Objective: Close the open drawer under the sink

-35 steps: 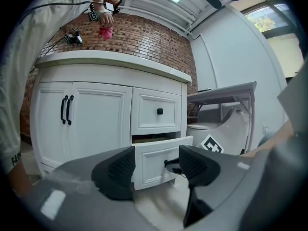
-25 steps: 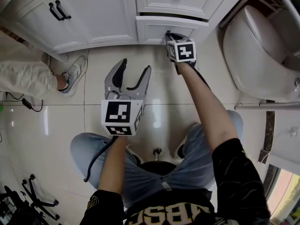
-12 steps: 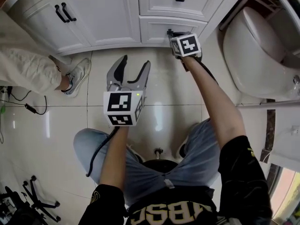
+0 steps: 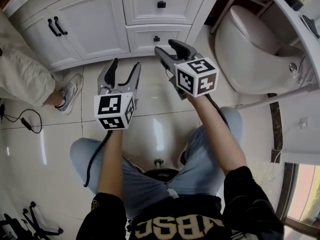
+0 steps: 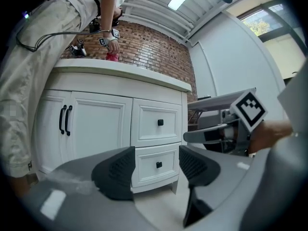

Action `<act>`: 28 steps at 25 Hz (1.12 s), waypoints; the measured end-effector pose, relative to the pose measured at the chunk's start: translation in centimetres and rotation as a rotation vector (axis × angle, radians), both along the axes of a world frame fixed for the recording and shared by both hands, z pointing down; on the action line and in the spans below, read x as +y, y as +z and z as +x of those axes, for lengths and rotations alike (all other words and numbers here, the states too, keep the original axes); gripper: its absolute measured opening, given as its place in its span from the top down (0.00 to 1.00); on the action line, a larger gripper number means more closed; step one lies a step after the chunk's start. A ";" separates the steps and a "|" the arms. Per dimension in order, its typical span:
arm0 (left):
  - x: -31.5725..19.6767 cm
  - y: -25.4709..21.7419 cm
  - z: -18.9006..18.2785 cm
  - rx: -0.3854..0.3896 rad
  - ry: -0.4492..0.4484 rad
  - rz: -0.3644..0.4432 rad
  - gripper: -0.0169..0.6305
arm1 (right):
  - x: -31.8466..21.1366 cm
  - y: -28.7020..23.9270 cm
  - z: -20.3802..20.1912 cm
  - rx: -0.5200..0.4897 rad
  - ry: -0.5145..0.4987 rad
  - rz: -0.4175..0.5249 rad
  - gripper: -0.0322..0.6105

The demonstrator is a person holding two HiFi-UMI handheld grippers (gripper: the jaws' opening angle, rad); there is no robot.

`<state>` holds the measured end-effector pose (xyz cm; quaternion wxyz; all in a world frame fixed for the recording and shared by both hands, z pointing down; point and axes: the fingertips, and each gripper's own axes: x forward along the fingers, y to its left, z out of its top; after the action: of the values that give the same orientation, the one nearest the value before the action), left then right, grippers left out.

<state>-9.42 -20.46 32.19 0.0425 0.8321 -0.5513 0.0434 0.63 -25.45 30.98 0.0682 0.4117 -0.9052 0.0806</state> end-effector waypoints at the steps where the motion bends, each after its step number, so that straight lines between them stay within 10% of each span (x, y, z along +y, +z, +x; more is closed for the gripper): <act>1: 0.2 -0.4 0.2 0.000 0.003 0.008 0.53 | 1.0 -0.7 0.6 0.006 0.013 0.032 0.59; 6: 1.1 -1.4 0.5 -0.001 0.005 0.032 0.53 | 3.8 -2.5 3.8 0.005 0.108 0.175 0.42; 13: 0.8 -1.7 0.4 -0.010 -0.023 0.057 0.53 | 4.1 -0.7 4.3 -0.124 0.146 0.148 0.42; 28: -0.1 -2.1 -0.9 0.006 -0.075 0.077 0.53 | 3.0 -1.9 3.3 -0.043 0.203 0.240 0.42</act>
<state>-10.37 -20.54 30.13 0.0135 0.8120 -0.5832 0.0181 3.93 -22.46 29.06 -0.0095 0.5046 -0.8632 -0.0131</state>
